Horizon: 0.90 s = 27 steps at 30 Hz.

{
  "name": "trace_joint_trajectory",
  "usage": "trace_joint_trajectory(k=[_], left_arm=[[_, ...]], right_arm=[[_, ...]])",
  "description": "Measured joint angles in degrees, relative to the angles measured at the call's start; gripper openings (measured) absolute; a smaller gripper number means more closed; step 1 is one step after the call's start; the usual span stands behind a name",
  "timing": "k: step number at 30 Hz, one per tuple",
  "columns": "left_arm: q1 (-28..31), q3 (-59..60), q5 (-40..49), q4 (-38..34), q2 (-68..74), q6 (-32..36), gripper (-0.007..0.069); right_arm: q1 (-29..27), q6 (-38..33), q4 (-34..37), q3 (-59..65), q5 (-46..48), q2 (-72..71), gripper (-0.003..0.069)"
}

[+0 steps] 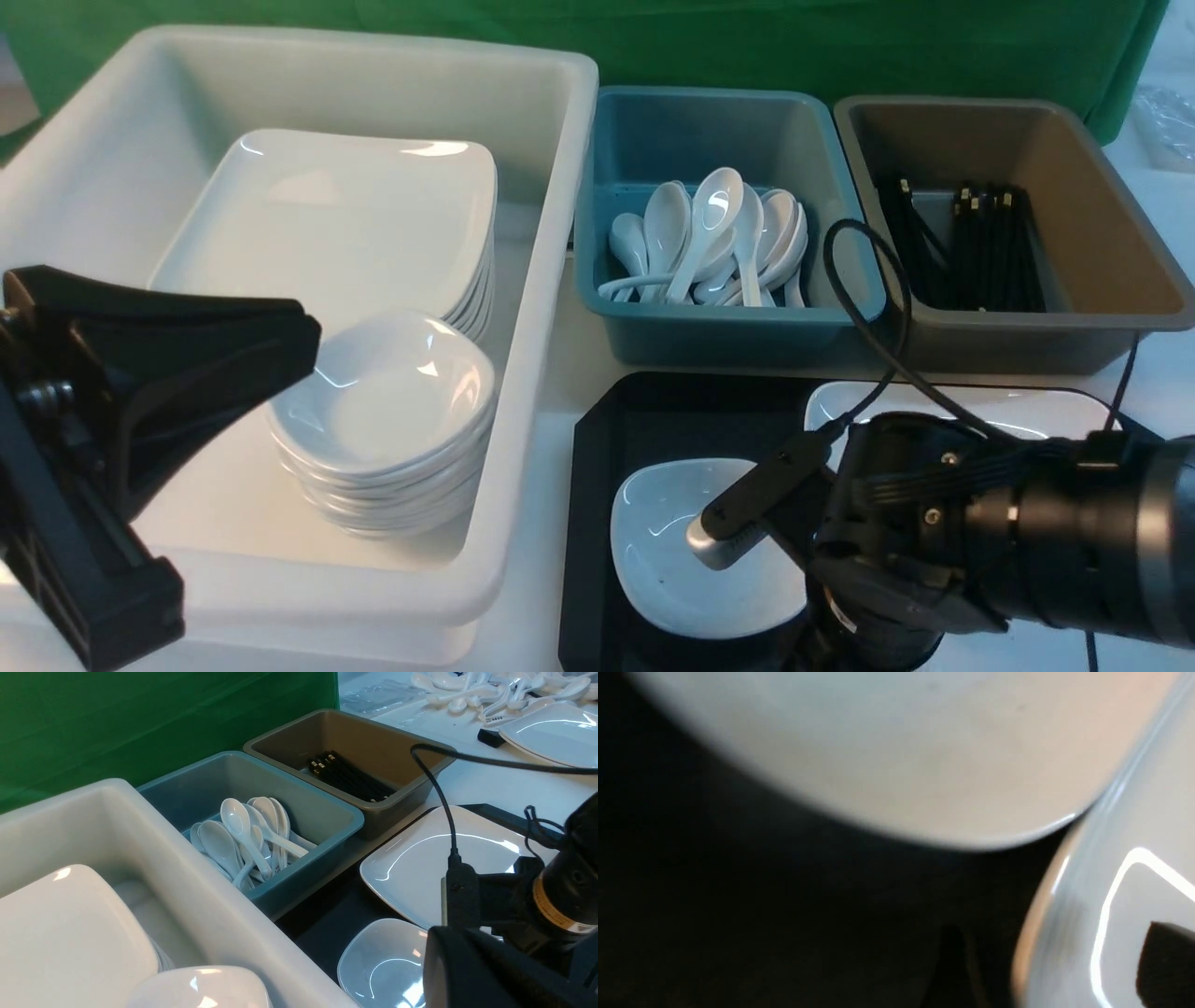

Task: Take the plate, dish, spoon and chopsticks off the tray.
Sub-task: Use the right arm to grab a plate from the dinner plate

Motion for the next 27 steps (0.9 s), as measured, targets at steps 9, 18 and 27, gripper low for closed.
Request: trace_joint_trajectory(k=[9, 18, 27], left_arm=[[0.0, 0.0, 0.1, 0.0, 0.0, 0.0, 0.0006], [0.0, 0.0, 0.1, 0.0, 0.0, 0.0, 0.0006], [0.0, 0.0, 0.1, 0.0, 0.0, 0.0, 0.0006]], right_arm=[[-2.1, -1.5, 3.1, 0.1, -4.0, 1.2, 0.0521], [-4.0, -1.7, 2.7, 0.1, -6.4, 1.9, 0.0521], [-3.6, -3.0, 3.5, -1.0, -3.7, 3.4, 0.0485]])
